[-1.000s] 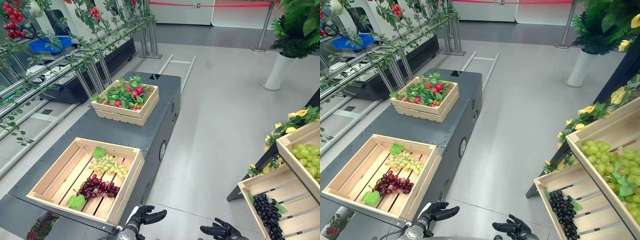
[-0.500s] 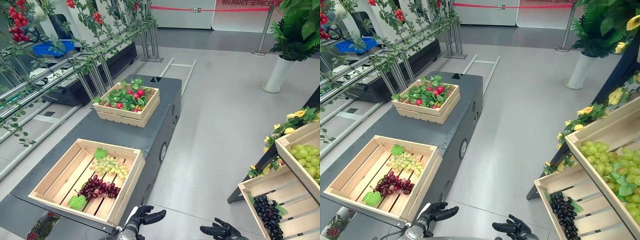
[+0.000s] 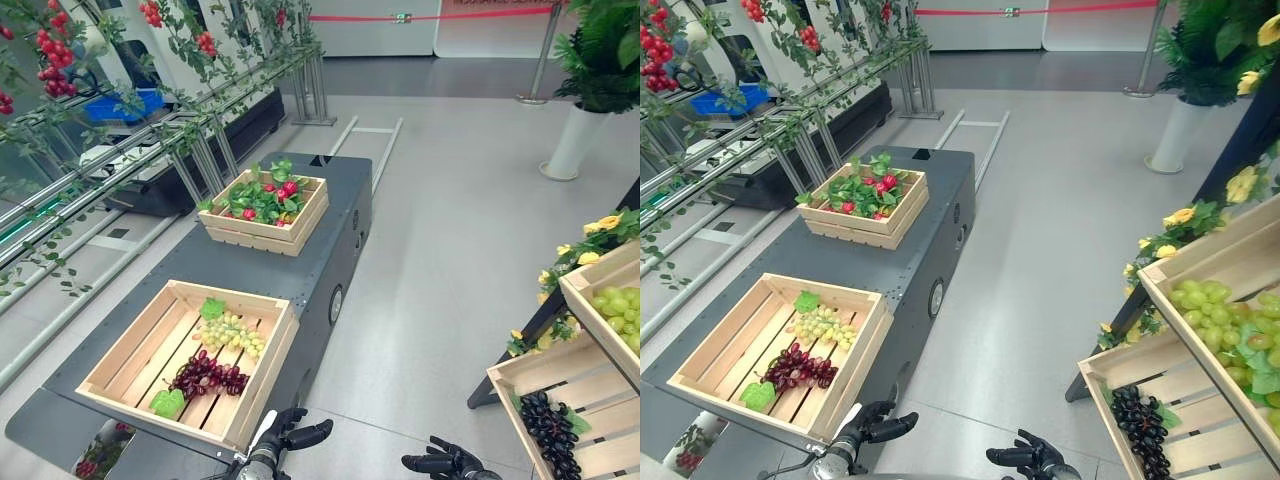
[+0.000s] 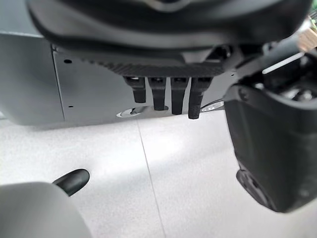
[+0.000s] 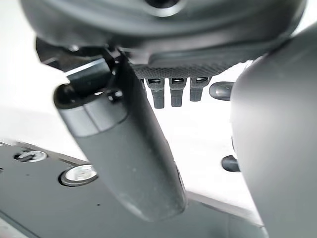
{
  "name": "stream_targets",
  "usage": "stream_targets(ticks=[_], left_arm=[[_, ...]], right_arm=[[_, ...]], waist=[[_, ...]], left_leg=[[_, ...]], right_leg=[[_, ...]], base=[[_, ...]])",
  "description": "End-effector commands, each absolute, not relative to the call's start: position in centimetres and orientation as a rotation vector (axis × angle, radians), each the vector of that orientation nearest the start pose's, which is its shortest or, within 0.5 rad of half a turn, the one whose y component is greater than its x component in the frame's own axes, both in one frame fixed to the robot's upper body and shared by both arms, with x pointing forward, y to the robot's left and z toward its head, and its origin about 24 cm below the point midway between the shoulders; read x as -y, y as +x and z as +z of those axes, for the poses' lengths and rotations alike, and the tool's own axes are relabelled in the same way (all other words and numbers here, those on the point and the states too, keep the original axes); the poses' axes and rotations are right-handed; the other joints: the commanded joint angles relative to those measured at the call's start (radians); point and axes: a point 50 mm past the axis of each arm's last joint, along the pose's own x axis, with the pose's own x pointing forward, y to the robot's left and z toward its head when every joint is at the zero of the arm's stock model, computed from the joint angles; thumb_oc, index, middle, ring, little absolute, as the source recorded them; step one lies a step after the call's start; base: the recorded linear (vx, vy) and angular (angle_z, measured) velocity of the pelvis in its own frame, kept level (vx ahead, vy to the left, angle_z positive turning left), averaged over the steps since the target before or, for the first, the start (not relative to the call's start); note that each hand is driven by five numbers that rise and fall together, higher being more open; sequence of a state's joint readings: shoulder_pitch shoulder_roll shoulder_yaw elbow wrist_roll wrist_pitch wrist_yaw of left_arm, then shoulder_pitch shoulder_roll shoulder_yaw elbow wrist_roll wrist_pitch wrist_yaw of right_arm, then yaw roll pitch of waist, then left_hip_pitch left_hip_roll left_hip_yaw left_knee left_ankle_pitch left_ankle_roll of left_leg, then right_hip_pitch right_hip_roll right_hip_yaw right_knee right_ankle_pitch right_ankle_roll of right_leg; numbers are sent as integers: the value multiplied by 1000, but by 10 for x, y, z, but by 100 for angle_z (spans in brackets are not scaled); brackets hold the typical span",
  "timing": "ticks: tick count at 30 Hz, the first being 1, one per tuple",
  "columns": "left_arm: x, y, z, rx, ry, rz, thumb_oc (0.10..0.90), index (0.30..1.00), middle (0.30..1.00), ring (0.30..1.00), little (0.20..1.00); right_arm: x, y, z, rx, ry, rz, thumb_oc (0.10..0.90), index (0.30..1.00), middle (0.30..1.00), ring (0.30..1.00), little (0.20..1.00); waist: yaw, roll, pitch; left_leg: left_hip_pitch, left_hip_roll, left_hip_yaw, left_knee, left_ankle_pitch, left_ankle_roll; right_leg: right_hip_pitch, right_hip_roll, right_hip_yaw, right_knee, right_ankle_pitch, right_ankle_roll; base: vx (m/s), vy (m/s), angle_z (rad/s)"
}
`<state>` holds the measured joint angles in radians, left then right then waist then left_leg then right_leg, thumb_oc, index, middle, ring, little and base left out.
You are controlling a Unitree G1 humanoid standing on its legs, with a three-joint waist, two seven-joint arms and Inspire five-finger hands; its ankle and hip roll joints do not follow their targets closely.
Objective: Pick up the fruits from the basket on one side to the basket on the other side
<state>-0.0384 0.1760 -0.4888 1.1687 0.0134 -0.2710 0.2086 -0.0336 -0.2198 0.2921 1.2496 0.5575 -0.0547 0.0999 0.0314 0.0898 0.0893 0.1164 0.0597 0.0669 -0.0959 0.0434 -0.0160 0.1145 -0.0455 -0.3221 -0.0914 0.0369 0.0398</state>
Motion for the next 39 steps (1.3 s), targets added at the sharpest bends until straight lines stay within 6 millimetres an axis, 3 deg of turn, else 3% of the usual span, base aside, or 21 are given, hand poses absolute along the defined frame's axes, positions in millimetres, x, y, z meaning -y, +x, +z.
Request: stream_targets(ticks=[1, 3, 4, 8, 11, 13, 14, 15, 17, 18, 19, 22, 23, 24, 25, 26, 27, 29, 30, 35, 39], left_arm=[[-150, 164, -131, -568, 635, -422, 800, 900, 900, 900, 900], [-141, 175, -125, -485, 727, -538, 800, 900, 900, 900, 900], [-133, 177, -123, -414, 830, -603, 800, 900, 900, 900, 900], [-133, 185, -118, -320, 914, -560, 800, 900, 900, 900, 900], [-132, 192, -112, -282, 887, -516, 800, 900, 900, 900, 900], [-127, 214, -90, -158, 824, -461, 800, 900, 900, 900, 900], [-122, 232, -72, -66, 807, -450, 800, 900, 900, 900, 900], [-120, 238, -65, -36, 798, -446, 800, 900, 900, 900, 900], [-111, 264, -28, 109, 762, -438, 800, 900, 900, 900, 900], [-110, 266, -23, 125, 758, -438, 800, 900, 900, 900, 900], [-107, 274, -4, 188, 752, -448, 800, 900, 900, 900, 900], [-104, 281, 15, 241, 724, -452, 800, 900, 900, 900, 900], [-102, 285, 25, 268, 695, -448, 800, 900, 900, 900, 900], [-100, 291, 34, 285, 644, -447, 800, 900, 900, 900, 900], [-99, 292, 36, 287, 627, -447, 800, 900, 900, 900, 900], [-91, 292, 39, 302, 557, -480, 800, 900, 900, 900, 900], [-90, 291, 38, 293, 514, -488, 800, 900, 900, 900, 900], [-91, 288, 36, 267, 415, -454, 800, 900, 900, 900, 900], [-95, 288, 42, 284, 342, -425, 800, 900, 900, 900, 900], [-98, 289, 65, 401, 277, -382, 800, 900, 900, 900, 900], [-107, 291, 103, 566, 237, -315, 800, 900, 900, 900, 900]], right_arm=[[199, 134, -155, -1041, 204, -118, 800, 900, 900, 900, 900], [203, 141, -151, -996, 226, -151, 800, 900, 900, 900, 900], [206, 150, -148, -971, 224, -172, 800, 900, 900, 900, 900], [203, 158, -145, -943, 309, -201, 800, 900, 900, 900, 900], [199, 160, -145, -930, 308, -152, 800, 900, 900, 900, 900], [189, 173, -139, -876, 322, -97, 800, 900, 900, 900, 900], [187, 182, -135, -842, 363, -108, 800, 900, 900, 900, 900], [186, 184, -133, -830, 376, -113, 800, 900, 900, 900, 900], [188, 192, -127, -773, 447, -140, 800, 900, 900, 900, 900], [188, 193, -126, -764, 459, -143, 800, 900, 900, 900, 900], [187, 193, -125, -740, 497, -159, 800, 900, 900, 900, 900], [186, 191, -125, -716, 543, -185, 800, 900, 900, 900, 900], [185, 194, -124, -704, 572, -197, 800, 900, 900, 900, 900], [183, 200, -121, -690, 583, -201, 800, 900, 900, 900, 900], [183, 202, -120, -690, 582, -197, 800, 900, 900, 900, 900], [184, 206, -118, -682, 588, -213, 800, 900, 900, 900, 900], [185, 204, -119, -692, 581, -214, 800, 900, 900, 900, 900], [181, 202, -120, -717, 528, -212, 800, 900, 900, 900, 900], [180, 201, -119, -718, 518, -217, 800, 900, 900, 900, 900], [192, 200, -120, -712, 516, -212, 800, 900, 900, 900, 900], [200, 200, -119, -709, 513, -248, 800, 900, 900, 900, 900]], waist=[[-13, -57, 83], [-35, -54, 89], [-41, -50, 91], [-36, -53, 79], [-37, -55, 75], [-23, -58, 78], [-20, -56, 92], [-19, -56, 97], [-21, -49, 133], [-21, -49, 138], [-27, -45, 152], [-42, -35, 161], [-48, -31, 166], [-53, -29, 173], [-55, -30, 174], [-79, -42, 173], [-92, -43, 172], [-88, -51, 158], [-69, -61, 156], [-47, -70, 158], [-33, -57, 161]], left_leg=[[-7, -33, 280, 27, -73, -48], [-32, -3, 394, 24, -49, -55], [-40, 3, 413, 15, -41, -51], [-13, -25, 338, 9, -75, -14], [5, -28, 332, 9, -89, -1], [16, -33, 324, 9, -98, 21], [9, -45, 320, 9, -101, 42], [5, -51, 318, 9, -102, 49], [-7, -76, 294, 9, -106, 71], [-9, -80, 290, 9, -107, 74], [-10, -86, 261, 9, -109, 76], [-9, -79, 214, 9, -111, 68], [-12, -73, 193, 9, -116, 62], [-34, -62, 184, 32, -125, 63], [-38, -63, 177, 40, -133, 65], [-44, -71, 145, 78, -180, 78], [-43, -67, 129, 94, -189, 81], [-47, -55, 139, 122, -183, 73], [-65, -36, 160, 158, -180, 60], [-87, -28, 119, 170, -162, 46], [-73, -29, 93, 137, -146, 34]], right_leg=[[78, -10, -59, 20, -133, -1], [61, -28, -118, 55, -147, -1], [46, -34, -137, 81, -161, -6], [36, -49, -100, 145, -187, 17], [34, -57, -99, 178, -200, 23], [-10, -89, -100, 319, -226, 40], [-89, -137, -87, 508, -198, 58], [-116, -156, -79, 565, -186, 63], [-233, -219, -35, 802, -122, 73], [-249, -227, -27, 826, -113, 74], [-280, -218, 12, 800, -91, 76], [-288, -164, 65, 650, -77, 71], [-293, -148, 99, 512, -64, 66], [-302, -133, 140, 309, -1, 59], [-304, -131, 155, 266, 10, 61], [-316, -101, 255, 158, 48, 76], [-308, -88, 275, 182, 19, 74], [-284, -98, 232, 215, -11, 72], [-254, -126, 154, 247, -40, 68], [-217, -113, 127, 245, -76, 52], [-215, -113, 103, 261, -92, 46]], base=[[-36, 139, 63], [-139, 244, 130], [-94, 315, 147], [89, 254, 84], [121, 149, -6], [117, 242, 1], [27, 214, 2], [20, 264, 14], [5, 177, 37], [37, 43, 58], [62, -56, 50], [73, -157, 65], [-34, -243, 83], [-40, -277, 80], [-13, -354, 76], [110, -305, 62], [180, -346, 100], [170, -206, 145], [156, -191, 150], [86, -142, 33], [58, -37, 2]])
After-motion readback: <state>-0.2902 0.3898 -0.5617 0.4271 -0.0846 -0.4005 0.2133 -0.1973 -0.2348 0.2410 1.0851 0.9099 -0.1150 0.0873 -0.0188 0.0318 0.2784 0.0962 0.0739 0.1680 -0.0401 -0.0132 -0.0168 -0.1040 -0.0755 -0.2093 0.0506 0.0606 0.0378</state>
